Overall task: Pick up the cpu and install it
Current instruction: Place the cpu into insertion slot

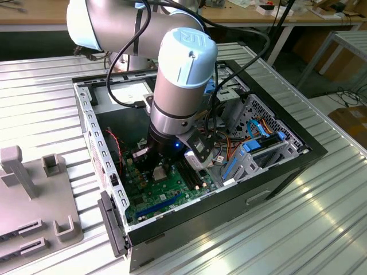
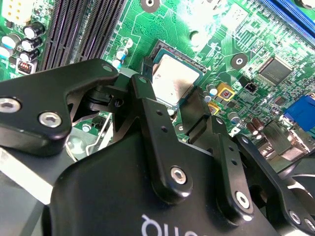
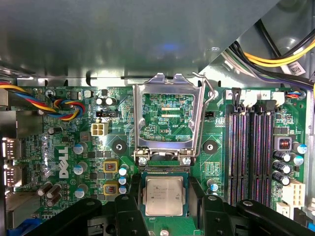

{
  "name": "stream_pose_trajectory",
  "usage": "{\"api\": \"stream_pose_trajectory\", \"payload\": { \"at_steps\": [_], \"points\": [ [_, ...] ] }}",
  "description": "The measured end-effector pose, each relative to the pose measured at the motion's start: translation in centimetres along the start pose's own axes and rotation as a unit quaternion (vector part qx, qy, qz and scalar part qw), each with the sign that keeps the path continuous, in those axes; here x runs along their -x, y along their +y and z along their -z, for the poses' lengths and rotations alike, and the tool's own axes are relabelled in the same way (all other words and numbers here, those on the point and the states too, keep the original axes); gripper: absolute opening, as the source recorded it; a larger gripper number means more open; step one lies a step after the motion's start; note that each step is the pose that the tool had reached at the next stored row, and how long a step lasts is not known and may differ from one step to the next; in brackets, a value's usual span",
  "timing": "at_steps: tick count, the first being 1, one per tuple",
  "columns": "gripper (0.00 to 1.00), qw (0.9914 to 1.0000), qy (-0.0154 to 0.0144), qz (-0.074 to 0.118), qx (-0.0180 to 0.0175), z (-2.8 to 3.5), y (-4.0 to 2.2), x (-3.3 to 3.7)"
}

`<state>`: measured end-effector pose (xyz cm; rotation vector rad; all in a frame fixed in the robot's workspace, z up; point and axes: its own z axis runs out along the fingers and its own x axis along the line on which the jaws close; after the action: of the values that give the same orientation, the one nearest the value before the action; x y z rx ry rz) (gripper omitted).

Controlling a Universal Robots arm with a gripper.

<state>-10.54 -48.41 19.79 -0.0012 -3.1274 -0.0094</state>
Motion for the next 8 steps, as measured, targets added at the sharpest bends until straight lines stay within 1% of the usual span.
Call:
{"api": "stream_pose_trajectory", "payload": {
  "at_steps": [8],
  "points": [
    [0.47,1.00000,0.0000,0.000,0.0000,-0.01,0.00,0.01]
  ]
}}
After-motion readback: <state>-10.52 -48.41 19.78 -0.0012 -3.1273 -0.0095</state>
